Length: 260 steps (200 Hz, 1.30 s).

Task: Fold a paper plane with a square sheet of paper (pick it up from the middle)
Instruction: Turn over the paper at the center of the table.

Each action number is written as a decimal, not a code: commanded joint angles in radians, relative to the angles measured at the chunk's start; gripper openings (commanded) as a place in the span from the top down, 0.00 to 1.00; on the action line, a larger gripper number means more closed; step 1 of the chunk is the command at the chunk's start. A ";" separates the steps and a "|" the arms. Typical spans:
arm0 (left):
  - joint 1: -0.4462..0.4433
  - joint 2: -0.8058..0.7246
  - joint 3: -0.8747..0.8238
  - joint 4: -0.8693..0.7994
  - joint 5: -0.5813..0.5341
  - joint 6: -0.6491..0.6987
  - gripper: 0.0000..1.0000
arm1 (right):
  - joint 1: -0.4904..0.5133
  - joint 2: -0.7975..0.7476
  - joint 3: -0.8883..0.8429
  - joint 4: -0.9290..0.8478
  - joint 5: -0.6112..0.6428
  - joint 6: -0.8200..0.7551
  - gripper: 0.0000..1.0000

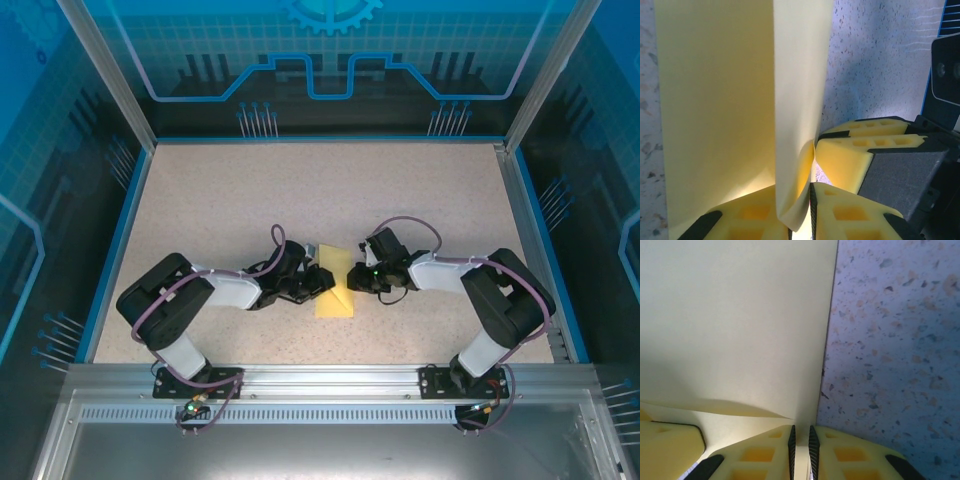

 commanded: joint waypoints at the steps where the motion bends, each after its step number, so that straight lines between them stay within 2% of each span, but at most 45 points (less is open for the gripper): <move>1: -0.007 -0.014 -0.012 0.010 0.014 0.034 0.84 | -0.024 0.001 -0.013 -0.030 0.001 0.013 0.81; 13: -0.007 -0.015 -0.008 -0.001 0.008 0.038 0.87 | -0.027 -0.029 -0.014 -0.037 0.009 0.021 0.81; 28: -0.008 -0.021 -0.007 -0.006 0.000 0.040 0.89 | -0.028 -0.096 -0.012 -0.056 0.031 0.007 0.75; 63: -0.008 -0.083 0.026 -0.109 -0.022 0.089 0.90 | -0.039 -0.310 0.004 -0.202 0.195 -0.042 0.48; 96: -0.008 -0.185 0.145 -0.437 -0.115 0.217 0.90 | -0.088 -0.479 -0.010 -0.315 0.328 -0.045 0.29; 119: -0.007 -0.245 0.280 -0.745 -0.263 0.351 0.90 | -0.132 -0.551 -0.032 -0.356 0.367 -0.037 0.20; 141: -0.008 -0.267 0.428 -1.005 -0.455 0.478 0.90 | -0.168 -0.588 -0.053 -0.368 0.374 -0.027 0.17; 159: -0.011 -0.251 0.524 -1.145 -0.608 0.559 0.90 | -0.182 -0.594 -0.061 -0.373 0.376 -0.017 0.17; 189: -0.023 -0.191 0.625 -1.238 -0.820 0.654 0.91 | -0.198 -0.592 -0.078 -0.379 0.376 -0.006 0.16; 220: -0.053 -0.006 0.725 -1.298 -1.067 0.686 0.90 | -0.214 -0.602 -0.090 -0.397 0.378 0.006 0.16; 240: -0.062 0.144 0.822 -1.370 -1.157 0.667 0.89 | -0.226 -0.617 -0.096 -0.413 0.379 0.009 0.16; 260: -0.077 0.248 0.879 -1.374 -1.170 0.662 0.89 | -0.240 -0.640 -0.098 -0.433 0.383 0.012 0.16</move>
